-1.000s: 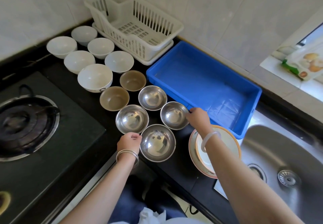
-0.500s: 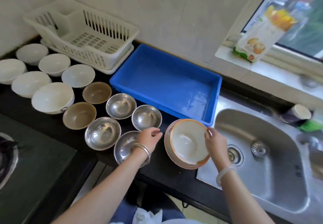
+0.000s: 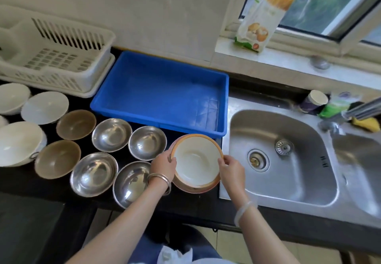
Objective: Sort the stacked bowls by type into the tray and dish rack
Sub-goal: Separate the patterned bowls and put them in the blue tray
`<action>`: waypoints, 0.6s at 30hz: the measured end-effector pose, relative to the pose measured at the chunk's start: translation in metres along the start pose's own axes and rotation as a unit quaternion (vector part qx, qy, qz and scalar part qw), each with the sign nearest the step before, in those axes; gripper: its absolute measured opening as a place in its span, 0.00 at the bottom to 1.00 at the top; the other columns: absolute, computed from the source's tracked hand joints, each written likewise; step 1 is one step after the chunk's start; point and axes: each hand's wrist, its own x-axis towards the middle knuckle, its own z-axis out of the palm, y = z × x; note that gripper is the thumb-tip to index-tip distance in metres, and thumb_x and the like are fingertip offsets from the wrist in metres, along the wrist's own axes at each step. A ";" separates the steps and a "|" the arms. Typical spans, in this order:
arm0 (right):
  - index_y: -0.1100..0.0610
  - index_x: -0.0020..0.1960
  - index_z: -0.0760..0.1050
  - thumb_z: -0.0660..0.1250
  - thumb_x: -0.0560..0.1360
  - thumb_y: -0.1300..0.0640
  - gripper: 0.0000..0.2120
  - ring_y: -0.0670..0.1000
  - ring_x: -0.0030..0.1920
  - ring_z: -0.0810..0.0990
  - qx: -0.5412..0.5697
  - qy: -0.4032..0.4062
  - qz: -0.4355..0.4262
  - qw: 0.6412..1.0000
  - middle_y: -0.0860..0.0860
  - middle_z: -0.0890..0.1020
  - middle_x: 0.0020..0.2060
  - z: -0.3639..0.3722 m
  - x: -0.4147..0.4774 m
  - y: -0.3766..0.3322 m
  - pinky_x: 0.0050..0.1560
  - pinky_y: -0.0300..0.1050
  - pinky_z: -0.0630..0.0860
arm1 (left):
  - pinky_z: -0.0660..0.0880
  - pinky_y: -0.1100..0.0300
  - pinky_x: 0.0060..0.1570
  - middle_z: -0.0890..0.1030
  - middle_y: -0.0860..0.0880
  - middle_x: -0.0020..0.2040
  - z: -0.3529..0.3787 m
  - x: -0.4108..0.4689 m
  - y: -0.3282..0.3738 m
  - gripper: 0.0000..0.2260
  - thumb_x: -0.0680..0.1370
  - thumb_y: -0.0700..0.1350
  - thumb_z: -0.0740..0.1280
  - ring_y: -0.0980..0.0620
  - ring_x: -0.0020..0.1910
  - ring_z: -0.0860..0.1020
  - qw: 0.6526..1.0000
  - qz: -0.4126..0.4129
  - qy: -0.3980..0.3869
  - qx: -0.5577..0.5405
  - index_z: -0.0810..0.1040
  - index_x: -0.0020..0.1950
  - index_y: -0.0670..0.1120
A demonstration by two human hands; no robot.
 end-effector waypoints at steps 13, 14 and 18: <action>0.57 0.49 0.81 0.63 0.78 0.56 0.09 0.47 0.36 0.77 0.103 0.017 0.050 0.993 0.50 0.81 0.37 0.012 -0.021 -0.008 0.31 0.35 0.68 | 0.72 0.58 0.39 0.79 0.42 0.48 -0.004 0.003 0.000 0.10 0.77 0.39 0.59 0.49 0.40 0.73 0.997 0.027 0.050 0.047 0.78 0.53 0.40; 0.57 0.49 0.81 0.64 0.78 0.56 0.09 0.46 0.35 0.76 0.100 0.016 0.052 0.994 0.50 0.81 0.36 0.009 -0.021 -0.008 0.30 0.34 0.67 | 0.72 0.59 0.37 0.80 0.43 0.45 -0.005 0.003 0.001 0.10 0.77 0.38 0.59 0.49 0.38 0.73 0.998 0.025 0.044 0.039 0.78 0.52 0.41; 0.55 0.44 0.81 0.64 0.77 0.57 0.07 0.52 0.38 0.79 0.111 0.027 0.047 0.992 0.52 0.82 0.36 -0.007 -0.021 -0.011 0.36 0.43 0.76 | 0.64 0.64 0.25 0.75 0.50 0.33 -0.013 0.003 0.011 0.08 0.75 0.38 0.60 0.55 0.28 0.69 0.998 0.038 0.028 0.028 0.78 0.45 0.43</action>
